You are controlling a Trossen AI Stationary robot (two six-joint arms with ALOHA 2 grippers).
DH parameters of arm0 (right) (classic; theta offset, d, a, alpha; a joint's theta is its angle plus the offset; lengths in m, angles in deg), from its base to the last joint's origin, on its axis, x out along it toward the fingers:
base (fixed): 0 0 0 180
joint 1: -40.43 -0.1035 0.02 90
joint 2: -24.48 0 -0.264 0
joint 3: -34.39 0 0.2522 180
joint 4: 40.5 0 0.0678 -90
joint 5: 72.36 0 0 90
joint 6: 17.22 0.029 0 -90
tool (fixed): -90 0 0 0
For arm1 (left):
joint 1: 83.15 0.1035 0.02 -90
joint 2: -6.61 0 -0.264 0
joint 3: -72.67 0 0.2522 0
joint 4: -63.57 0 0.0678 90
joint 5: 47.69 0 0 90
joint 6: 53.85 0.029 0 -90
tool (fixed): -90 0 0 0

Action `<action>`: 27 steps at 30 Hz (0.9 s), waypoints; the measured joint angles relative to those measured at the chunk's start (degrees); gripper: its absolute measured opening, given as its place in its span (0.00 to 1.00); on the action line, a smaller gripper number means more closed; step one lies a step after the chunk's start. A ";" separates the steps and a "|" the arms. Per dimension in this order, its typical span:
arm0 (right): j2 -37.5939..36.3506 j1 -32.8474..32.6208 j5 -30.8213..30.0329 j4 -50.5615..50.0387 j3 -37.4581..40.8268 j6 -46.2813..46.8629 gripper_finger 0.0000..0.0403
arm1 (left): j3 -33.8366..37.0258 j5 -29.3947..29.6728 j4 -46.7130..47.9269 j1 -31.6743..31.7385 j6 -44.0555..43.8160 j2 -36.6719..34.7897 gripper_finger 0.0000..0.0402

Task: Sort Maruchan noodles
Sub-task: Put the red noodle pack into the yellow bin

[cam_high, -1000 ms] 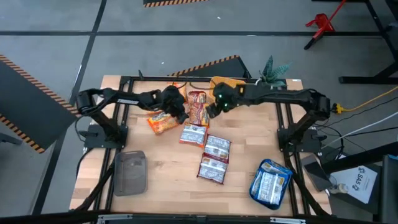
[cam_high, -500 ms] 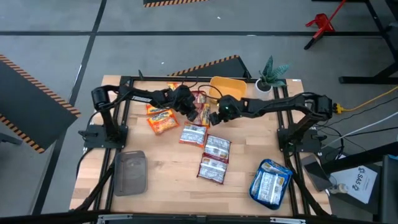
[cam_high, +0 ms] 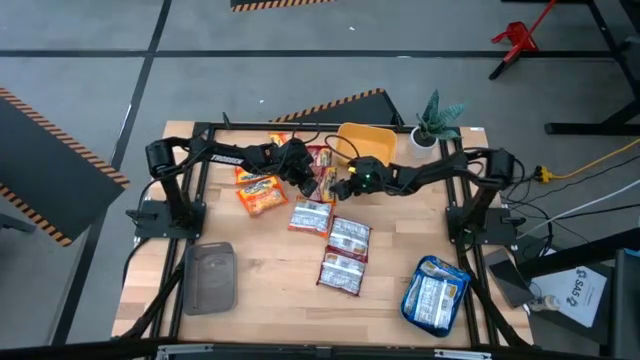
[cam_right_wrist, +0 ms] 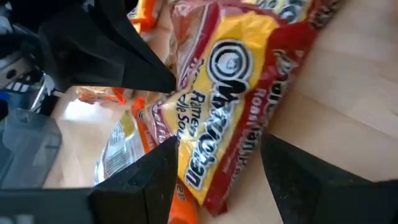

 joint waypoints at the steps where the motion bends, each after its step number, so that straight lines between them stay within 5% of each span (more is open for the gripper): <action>1: 1.23 -0.06 0.23 1.38 -0.20 0.01 0.53 | 0.02 0.26 0.08 0.00 0.42 0.01 0.00; 15: 6.95 -0.09 -1.26 9.97 -1.11 -4.71 0.53 | 0.26 0.44 0.50 0.72 1.48 0.12 0.00; 22: 11.95 0.02 2.69 9.53 -5.05 -5.61 0.53 | 0.35 0.52 0.00 0.72 1.44 0.07 0.00; 27: 11.30 0.18 5.15 8.74 -5.92 -5.04 0.44 | 0.28 -1.70 -0.49 0.83 0.47 0.03 0.00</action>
